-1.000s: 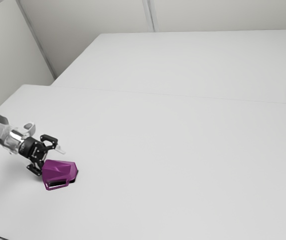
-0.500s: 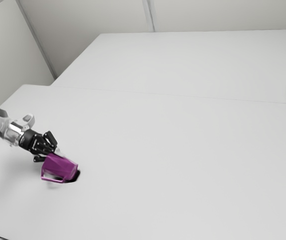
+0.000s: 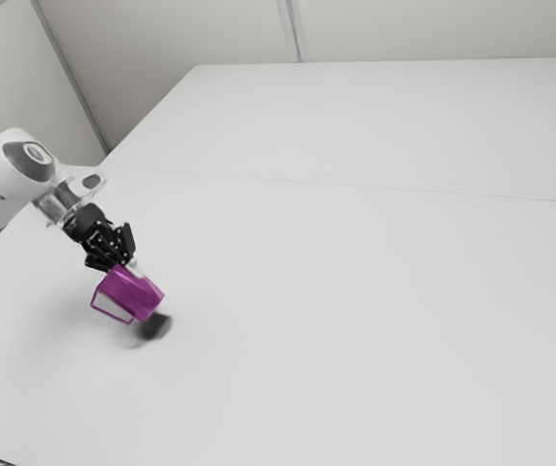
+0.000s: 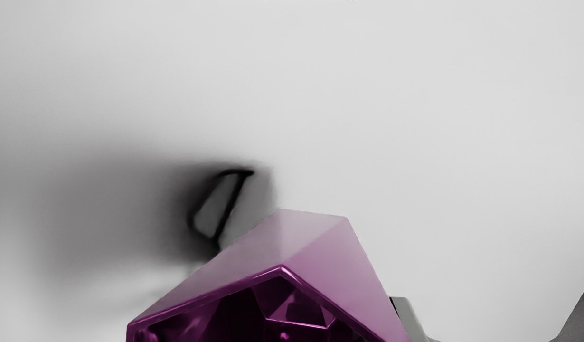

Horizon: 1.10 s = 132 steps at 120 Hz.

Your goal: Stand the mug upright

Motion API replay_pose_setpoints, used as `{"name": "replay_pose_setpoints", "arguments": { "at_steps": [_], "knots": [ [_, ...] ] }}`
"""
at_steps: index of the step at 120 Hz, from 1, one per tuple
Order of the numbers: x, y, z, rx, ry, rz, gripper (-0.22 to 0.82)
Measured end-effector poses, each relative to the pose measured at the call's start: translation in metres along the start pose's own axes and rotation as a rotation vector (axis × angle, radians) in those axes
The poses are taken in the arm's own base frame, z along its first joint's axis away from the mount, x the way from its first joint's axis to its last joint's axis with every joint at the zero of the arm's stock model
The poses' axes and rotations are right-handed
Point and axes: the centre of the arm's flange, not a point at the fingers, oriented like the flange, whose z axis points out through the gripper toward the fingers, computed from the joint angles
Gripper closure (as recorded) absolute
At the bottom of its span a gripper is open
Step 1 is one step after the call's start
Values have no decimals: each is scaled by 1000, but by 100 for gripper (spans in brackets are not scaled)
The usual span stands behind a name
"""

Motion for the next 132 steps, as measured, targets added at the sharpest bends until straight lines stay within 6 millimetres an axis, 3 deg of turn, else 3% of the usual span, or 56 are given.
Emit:
{"name": "replay_pose_setpoints", "arguments": {
  "at_steps": [17,36,80,100,117,132],
  "knots": [
    [8,48,0,261,25,114,78],
    [20,68,3,400,102,149,79],
    [42,92,24,483,248,127,78],
    [52,91,50,514,251,111,78],
    [58,86,60,526,254,85,78],
    [58,86,60,524,257,70,50]
  ]
}}
